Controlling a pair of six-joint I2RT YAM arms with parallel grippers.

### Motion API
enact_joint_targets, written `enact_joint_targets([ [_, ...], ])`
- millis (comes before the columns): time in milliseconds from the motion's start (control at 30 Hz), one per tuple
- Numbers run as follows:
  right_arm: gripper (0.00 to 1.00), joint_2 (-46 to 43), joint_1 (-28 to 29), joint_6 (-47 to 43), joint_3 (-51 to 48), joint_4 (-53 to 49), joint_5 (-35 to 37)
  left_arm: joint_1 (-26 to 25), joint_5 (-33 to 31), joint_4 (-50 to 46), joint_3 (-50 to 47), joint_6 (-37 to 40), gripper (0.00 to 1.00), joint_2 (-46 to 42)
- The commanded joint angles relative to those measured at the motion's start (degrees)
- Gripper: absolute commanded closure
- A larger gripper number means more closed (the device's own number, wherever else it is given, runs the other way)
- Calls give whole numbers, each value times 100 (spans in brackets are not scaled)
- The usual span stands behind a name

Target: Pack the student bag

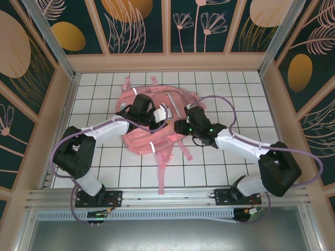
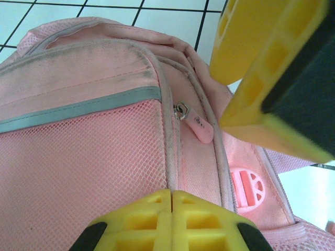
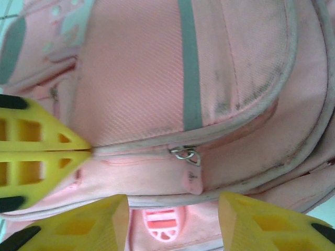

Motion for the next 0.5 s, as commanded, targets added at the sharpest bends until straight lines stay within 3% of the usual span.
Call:
enact_joint_targets([
  [0,52,435,-23,-317,-4,275,-27,8,500,221,165,-49,100,-168],
  [167,57,866,-59,-573,275,491,-26,1,572,153,158,-7,100,-168],
  [467,83,865,-153,-990,383,507,-308,53,589,155,53,94,100,-227],
])
